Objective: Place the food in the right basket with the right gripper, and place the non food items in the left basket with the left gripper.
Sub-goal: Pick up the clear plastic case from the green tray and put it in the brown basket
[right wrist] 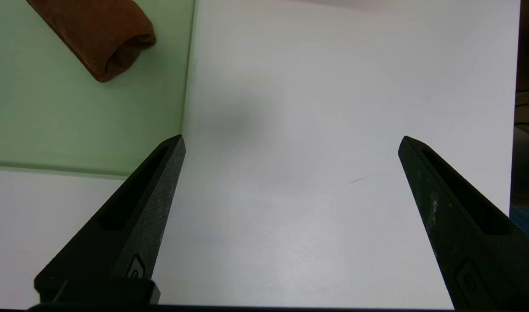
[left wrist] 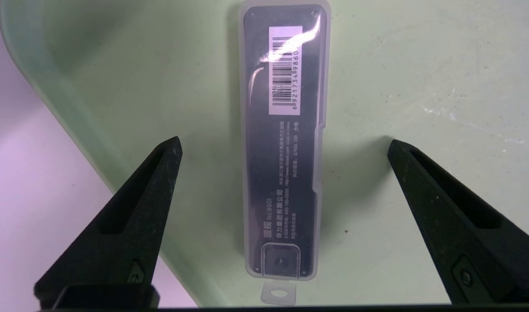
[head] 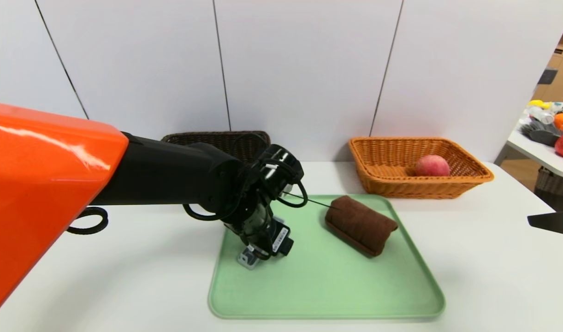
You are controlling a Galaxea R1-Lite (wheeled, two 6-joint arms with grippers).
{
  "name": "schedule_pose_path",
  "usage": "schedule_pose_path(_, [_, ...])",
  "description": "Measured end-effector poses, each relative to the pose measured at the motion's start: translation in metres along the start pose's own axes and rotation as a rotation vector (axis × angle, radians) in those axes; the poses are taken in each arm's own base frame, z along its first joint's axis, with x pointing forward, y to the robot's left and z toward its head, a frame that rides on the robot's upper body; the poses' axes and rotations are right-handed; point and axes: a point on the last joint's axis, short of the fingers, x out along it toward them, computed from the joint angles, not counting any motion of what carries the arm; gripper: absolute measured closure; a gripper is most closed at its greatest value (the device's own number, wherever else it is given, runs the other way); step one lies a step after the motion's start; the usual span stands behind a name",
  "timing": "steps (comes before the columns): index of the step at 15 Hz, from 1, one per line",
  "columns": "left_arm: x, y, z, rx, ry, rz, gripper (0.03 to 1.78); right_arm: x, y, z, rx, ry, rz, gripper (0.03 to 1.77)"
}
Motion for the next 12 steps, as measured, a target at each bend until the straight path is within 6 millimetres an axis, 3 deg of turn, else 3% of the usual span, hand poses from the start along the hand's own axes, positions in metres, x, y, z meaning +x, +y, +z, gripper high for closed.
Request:
schedule_pose_path(5, [0.0021,-0.0004,0.0004,-0.014,0.002,-0.001,0.12,0.0043,0.0007,-0.002,-0.001,0.005,0.001,0.1])
schedule_pose_path(9, [0.0033,-0.0004,0.0006,-0.04,0.005,0.0,0.72,0.0045,0.0008,-0.0023,-0.002,0.005,0.002,0.1])
schedule_pose_path(12, [0.0042,-0.0006,0.0,-0.039,0.01,0.001,1.02,0.0039,0.0009,-0.0024,-0.005,0.003,0.004,0.1])
